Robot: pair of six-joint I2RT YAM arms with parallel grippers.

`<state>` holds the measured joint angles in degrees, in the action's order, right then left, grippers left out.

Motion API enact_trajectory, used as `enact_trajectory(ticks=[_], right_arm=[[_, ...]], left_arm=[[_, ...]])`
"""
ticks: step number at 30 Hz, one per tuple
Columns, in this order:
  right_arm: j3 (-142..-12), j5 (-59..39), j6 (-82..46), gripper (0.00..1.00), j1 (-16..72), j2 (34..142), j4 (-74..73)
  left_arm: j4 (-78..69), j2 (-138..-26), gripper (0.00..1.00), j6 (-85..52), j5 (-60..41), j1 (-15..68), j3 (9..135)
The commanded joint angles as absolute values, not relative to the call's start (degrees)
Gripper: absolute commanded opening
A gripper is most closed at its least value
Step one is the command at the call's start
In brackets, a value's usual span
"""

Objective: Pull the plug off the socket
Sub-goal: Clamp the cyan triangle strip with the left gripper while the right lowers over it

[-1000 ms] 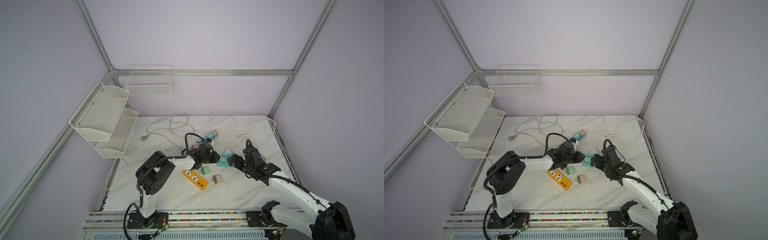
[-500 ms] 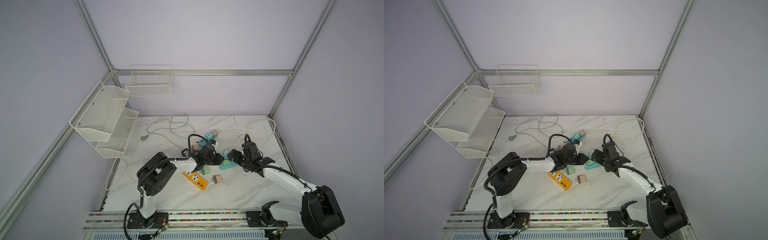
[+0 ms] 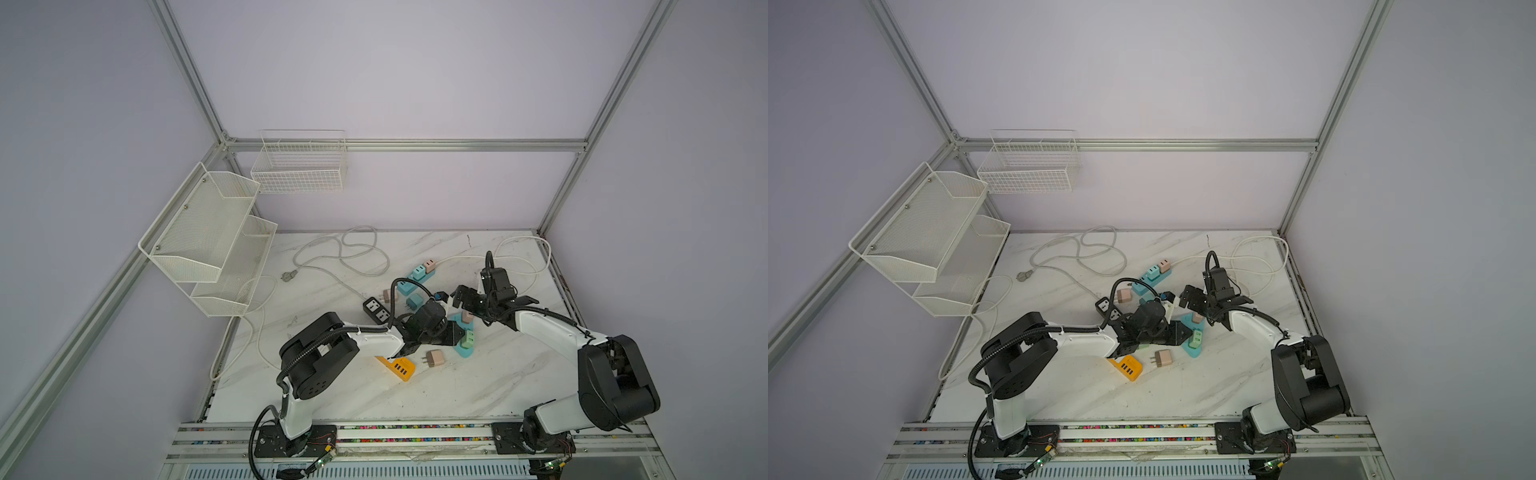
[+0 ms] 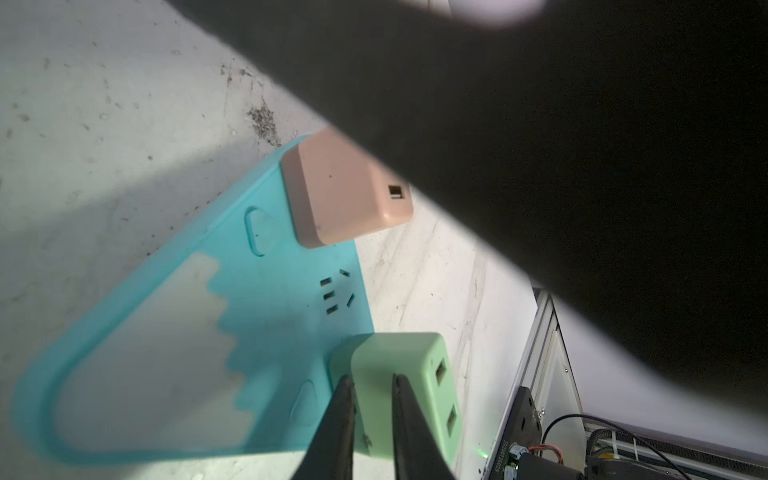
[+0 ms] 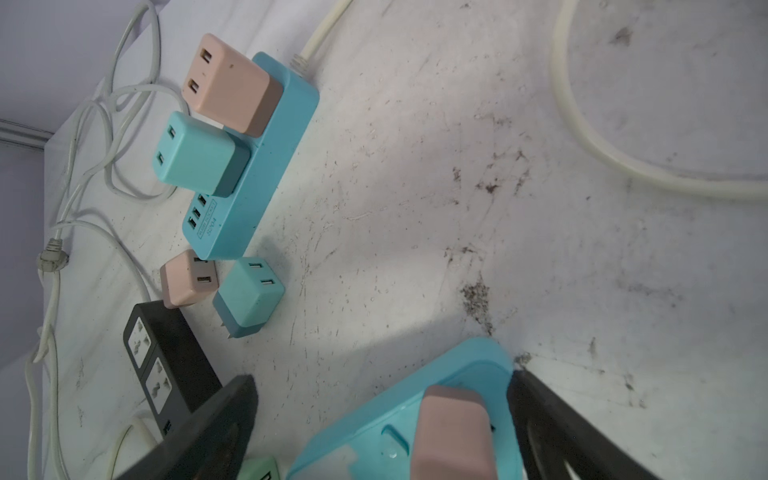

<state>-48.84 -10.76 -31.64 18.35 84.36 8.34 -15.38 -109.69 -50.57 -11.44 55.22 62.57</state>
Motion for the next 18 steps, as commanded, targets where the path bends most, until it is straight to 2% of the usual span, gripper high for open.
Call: enact_trajectory(ticks=[1,4,7,11,18], right_arm=[[-51.75,-10.84,-30.47,0.97,18.36,84.02,8.83],[-52.38,-7.28,-29.60,0.97,18.32,82.48,13.03],[-53.15,-4.24,-27.90,0.97,18.35,80.83,19.30],[-52.07,-1.64,-27.31,0.97,18.30,75.43,25.36],[-47.94,-2.52,-30.86,0.97,19.65,66.77,33.39]], left_arm=[[-17.62,-105.37,0.20,-50.47,-9.22,55.22,62.85],[-17.51,-101.01,0.23,-50.36,-5.26,54.20,59.19],[-15.78,-97.84,0.32,-50.41,-3.46,52.99,56.21],[-16.03,-96.52,0.44,-51.49,-4.32,50.71,53.34],[-18.51,-99.44,0.55,-51.32,-8.21,48.95,53.52]])
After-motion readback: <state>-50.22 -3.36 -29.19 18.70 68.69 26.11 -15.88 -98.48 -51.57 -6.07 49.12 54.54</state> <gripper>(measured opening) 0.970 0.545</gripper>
